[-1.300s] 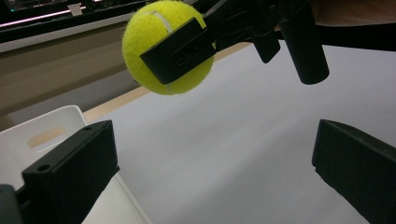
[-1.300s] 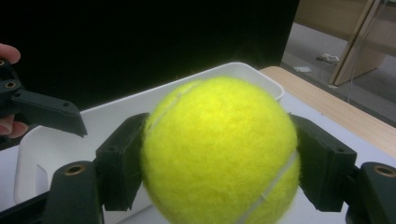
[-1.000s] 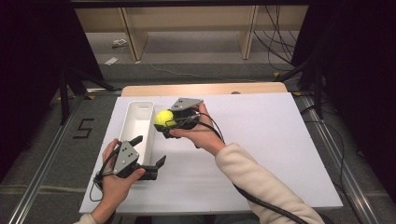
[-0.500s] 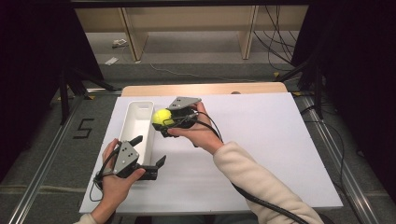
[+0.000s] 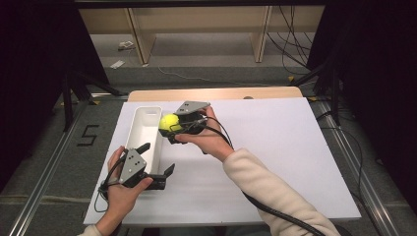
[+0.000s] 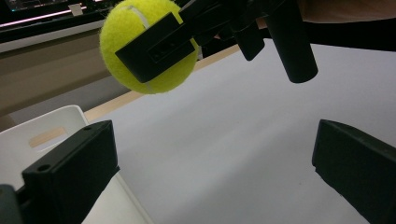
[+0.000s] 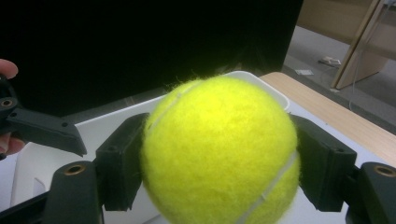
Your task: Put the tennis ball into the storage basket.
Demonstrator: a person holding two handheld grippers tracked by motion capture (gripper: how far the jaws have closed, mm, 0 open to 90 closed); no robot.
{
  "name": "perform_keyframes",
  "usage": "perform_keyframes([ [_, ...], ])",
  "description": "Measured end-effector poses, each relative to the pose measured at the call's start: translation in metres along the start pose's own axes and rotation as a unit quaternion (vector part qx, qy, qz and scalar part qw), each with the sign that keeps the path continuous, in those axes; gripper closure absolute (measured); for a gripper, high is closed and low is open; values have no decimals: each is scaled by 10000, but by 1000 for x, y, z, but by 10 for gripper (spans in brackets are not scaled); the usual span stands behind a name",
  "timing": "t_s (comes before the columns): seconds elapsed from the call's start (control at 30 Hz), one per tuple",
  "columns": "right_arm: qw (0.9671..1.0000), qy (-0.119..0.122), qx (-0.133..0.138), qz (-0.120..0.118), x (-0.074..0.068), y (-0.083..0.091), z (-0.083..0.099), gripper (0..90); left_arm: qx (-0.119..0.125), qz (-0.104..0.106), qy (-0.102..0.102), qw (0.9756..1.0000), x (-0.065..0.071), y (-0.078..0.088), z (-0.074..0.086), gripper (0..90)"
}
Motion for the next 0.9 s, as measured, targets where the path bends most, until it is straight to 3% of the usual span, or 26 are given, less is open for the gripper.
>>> perform_keyframes([
  [0.9, 10000, 60, 15, -4, -1, -6, -8, 273, 7, -11, 7, 10000, 0, 0, 0, 0],
])
Point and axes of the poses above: each handheld gripper's, and its own axes: y roughly backward along the jaws, z roughly out of its underside, x roughly to its right, the point moved 4 cm from there along -y, roughly forward along the jaws
